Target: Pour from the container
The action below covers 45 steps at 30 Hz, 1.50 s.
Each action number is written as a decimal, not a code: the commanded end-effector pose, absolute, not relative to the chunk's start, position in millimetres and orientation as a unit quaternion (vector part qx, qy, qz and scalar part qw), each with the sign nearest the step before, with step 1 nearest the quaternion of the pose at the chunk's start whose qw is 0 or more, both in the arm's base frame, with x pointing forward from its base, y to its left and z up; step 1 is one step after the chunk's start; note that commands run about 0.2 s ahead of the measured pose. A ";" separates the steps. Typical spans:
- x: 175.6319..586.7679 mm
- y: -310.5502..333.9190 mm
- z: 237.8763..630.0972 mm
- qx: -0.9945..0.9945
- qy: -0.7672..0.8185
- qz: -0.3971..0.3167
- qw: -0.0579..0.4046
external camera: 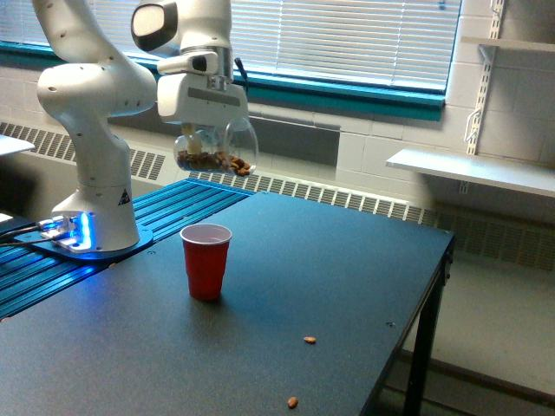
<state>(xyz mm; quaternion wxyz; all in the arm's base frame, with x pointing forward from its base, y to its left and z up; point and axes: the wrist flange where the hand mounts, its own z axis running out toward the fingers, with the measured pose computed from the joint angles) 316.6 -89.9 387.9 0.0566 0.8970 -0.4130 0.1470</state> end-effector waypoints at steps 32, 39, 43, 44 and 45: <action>254.8 -88.1 389.6 0.908 -0.401 0.096 0.082; 250.4 -85.9 386.7 0.907 -0.405 0.081 0.085; 249.4 -83.6 383.5 0.907 -0.405 0.072 0.089; 249.4 -83.1 382.6 0.907 -0.405 0.070 0.089; 249.4 -82.0 381.4 0.908 -0.405 0.068 0.089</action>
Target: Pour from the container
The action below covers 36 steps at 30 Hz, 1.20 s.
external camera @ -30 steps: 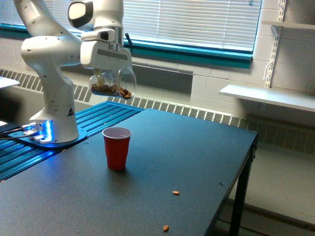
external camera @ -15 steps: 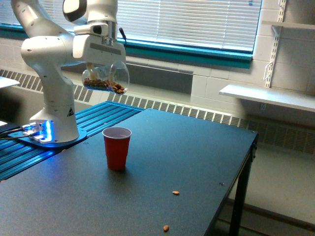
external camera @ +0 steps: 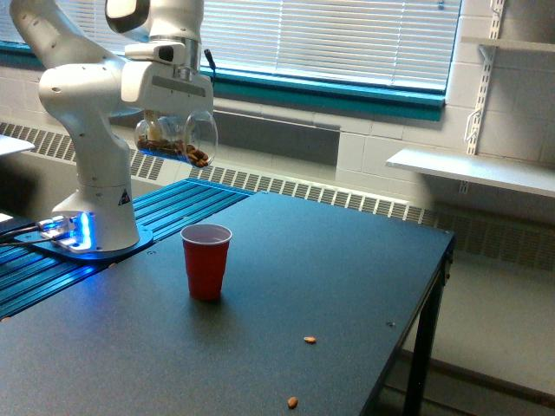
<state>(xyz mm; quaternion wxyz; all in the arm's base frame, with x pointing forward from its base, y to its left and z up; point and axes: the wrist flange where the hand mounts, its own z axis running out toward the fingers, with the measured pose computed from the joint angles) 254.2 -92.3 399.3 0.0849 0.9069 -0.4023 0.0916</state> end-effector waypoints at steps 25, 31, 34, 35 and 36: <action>250.0 -70.6 341.4 0.914 -0.392 0.004 0.107; 248.4 -69.9 333.1 0.915 -0.386 -0.010 0.116; 248.1 -68.3 330.2 0.916 -0.384 -0.014 0.117; 248.1 -67.7 329.3 0.916 -0.383 -0.016 0.118; 248.1 -67.1 328.4 0.916 -0.383 -0.016 0.118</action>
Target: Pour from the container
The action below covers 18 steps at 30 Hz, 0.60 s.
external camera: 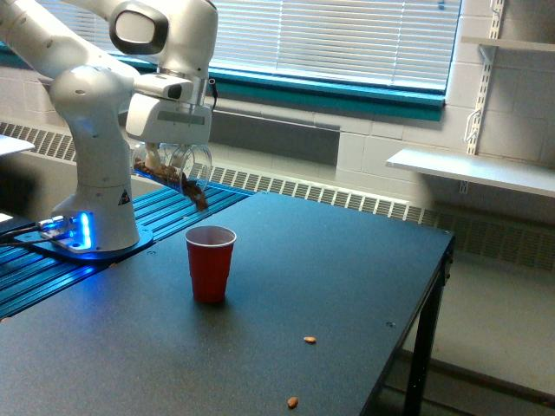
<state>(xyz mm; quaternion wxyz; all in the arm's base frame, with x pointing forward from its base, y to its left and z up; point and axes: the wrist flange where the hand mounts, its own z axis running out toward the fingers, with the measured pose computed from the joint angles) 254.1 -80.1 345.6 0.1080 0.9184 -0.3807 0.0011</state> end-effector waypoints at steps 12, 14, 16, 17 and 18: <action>245.9 -63.3 316.0 0.916 -0.378 -0.036 0.126; 246.0 -61.8 313.9 0.916 -0.378 -0.039 0.127; 246.2 -60.6 311.5 0.916 -0.378 -0.040 0.129; 246.2 -60.1 310.3 0.916 -0.377 -0.042 0.129; 246.2 -59.5 309.0 0.917 -0.375 -0.044 0.130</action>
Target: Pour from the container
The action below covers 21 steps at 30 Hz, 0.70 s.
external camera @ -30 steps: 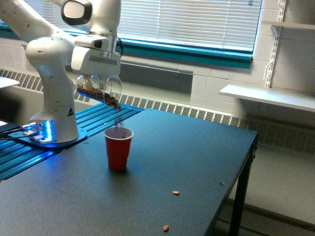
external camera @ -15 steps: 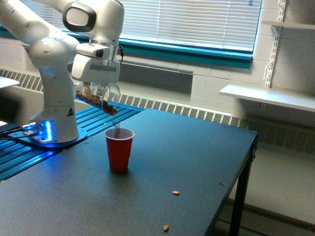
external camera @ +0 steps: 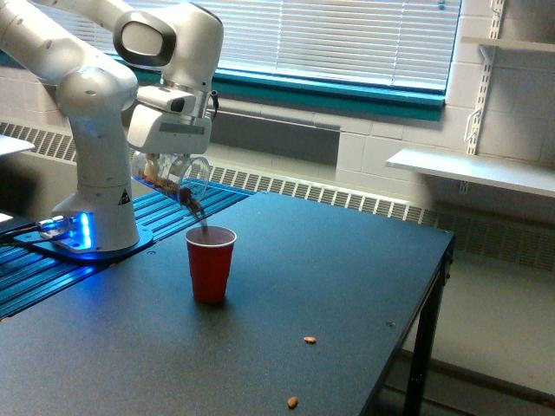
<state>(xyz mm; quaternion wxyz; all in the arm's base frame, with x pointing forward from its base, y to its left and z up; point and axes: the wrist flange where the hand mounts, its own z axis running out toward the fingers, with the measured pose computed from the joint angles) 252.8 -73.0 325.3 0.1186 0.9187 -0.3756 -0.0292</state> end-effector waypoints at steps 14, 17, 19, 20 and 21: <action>248.1 -45.7 290.3 0.919 -0.365 -0.063 0.134; 248.2 -43.3 286.8 0.920 -0.361 -0.067 0.137; 248.3 -41.4 284.8 0.920 -0.359 -0.070 0.138; 248.3 -40.7 283.9 0.920 -0.359 -0.070 0.139; 249.2 -41.7 284.0 0.920 -0.361 -0.070 0.139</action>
